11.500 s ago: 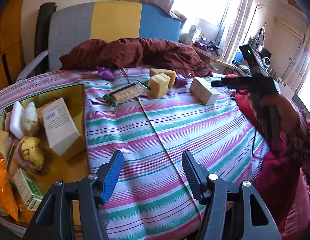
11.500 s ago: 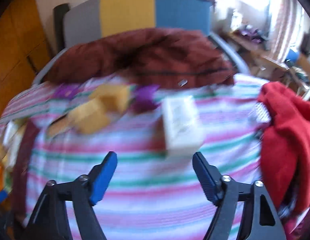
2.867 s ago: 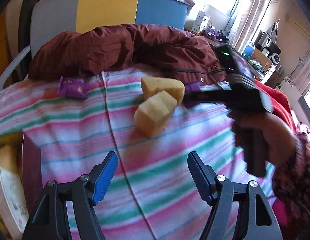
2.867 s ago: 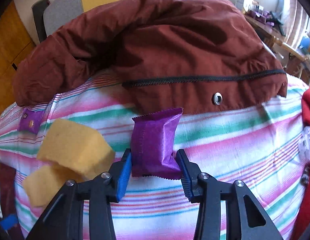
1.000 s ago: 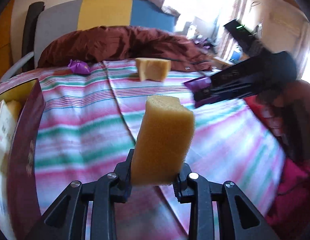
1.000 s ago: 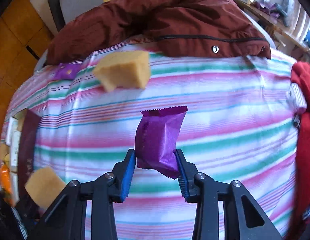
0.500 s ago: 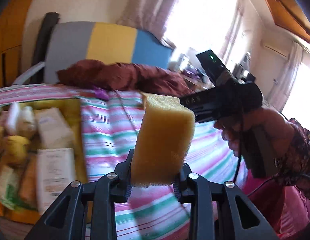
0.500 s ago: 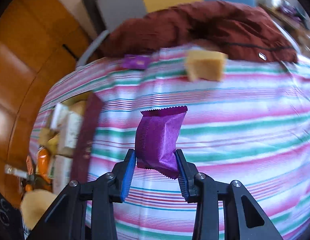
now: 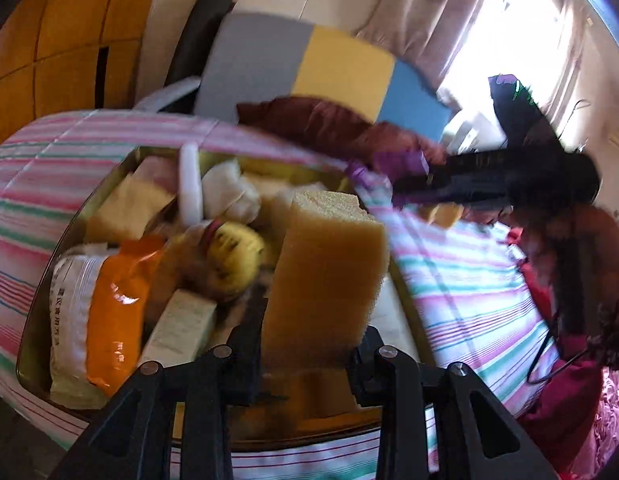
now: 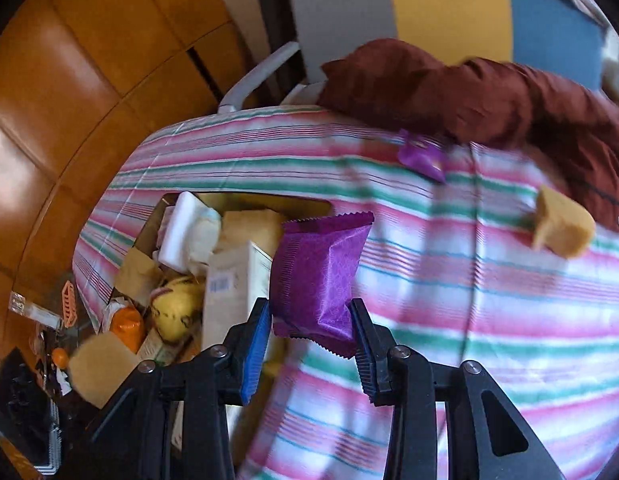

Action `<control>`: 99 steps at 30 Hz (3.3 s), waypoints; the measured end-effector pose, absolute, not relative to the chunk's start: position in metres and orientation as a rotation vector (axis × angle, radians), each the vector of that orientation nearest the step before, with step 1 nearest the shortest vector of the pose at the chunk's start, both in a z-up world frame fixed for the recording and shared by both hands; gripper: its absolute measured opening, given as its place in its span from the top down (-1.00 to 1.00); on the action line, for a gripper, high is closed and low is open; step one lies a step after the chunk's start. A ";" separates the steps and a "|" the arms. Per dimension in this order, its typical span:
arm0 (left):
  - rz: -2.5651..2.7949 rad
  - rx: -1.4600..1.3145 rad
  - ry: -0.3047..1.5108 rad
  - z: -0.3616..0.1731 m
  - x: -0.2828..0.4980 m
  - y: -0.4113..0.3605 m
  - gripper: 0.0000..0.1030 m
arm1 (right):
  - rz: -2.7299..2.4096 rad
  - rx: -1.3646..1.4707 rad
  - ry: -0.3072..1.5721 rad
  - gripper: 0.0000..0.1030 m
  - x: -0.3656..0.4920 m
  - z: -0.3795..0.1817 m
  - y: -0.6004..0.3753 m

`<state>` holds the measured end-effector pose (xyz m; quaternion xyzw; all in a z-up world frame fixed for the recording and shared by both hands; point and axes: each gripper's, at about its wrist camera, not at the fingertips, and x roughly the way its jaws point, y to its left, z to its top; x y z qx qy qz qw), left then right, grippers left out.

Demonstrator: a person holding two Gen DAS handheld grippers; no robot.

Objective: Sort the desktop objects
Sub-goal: 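Carry the tan sponge and purple packet with both tools over the gold tray, then open both tools to drop the sponge and purple packet into the tray, then move both tools back toward the last tan sponge and purple packet, then grasp the purple packet with the left tool while the right tool grasps the tan sponge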

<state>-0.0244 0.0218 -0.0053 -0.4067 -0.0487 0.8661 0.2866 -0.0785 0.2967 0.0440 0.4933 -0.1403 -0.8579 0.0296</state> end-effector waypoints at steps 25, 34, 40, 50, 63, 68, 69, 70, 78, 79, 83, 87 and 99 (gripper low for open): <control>2.400 -1.120 -0.330 0.003 -0.043 -0.003 0.53 | -2.688 1.490 -0.386 -0.14 -0.088 0.032 0.282; 2.274 -1.100 -0.126 0.008 -0.019 0.042 0.54 | -2.705 1.459 -0.481 -0.14 -0.065 0.029 0.318; 2.477 -1.090 -0.255 0.029 -0.026 0.017 -0.02 | -2.817 1.435 -0.604 -0.15 -0.034 0.027 0.381; 2.484 -1.094 -0.442 0.061 -0.049 0.032 -0.33 | -3.083 1.543 -0.656 -0.71 -0.006 0.002 0.490; 2.386 -1.119 -0.212 0.075 -0.066 0.134 -0.33 | -3.179 1.492 -0.600 -0.99 -0.081 -0.010 0.518; 2.355 -1.115 -0.066 0.080 -0.089 0.188 -0.33 | -3.157 1.512 -0.598 -0.49 -0.097 -0.030 0.524; 2.349 -1.122 -0.052 0.079 -0.095 0.197 -0.33 | -3.165 1.501 -0.596 -0.49 -0.096 -0.034 0.524; 2.342 -1.125 -0.039 0.077 -0.100 0.208 -0.33 | -3.170 1.472 -0.608 -0.46 -0.095 -0.035 0.525; 2.230 -1.380 -0.006 0.035 -0.168 0.302 -0.33 | -3.281 1.327 -0.404 -0.36 -0.065 -0.043 0.507; 2.235 -1.400 -0.013 0.030 -0.175 0.308 -0.33 | -3.296 1.314 -0.389 -0.36 -0.065 -0.044 0.504; 2.286 -1.463 0.024 0.006 -0.205 0.326 -0.33 | -3.305 1.290 -0.404 -0.36 -0.065 -0.045 0.508; 2.303 -1.496 0.116 -0.015 -0.227 0.340 -0.33 | -3.274 1.295 -0.466 -0.36 -0.067 -0.050 0.513; 2.385 -1.340 0.302 -0.053 -0.231 0.361 -0.09 | -3.235 1.384 -0.490 -0.32 -0.077 -0.064 0.518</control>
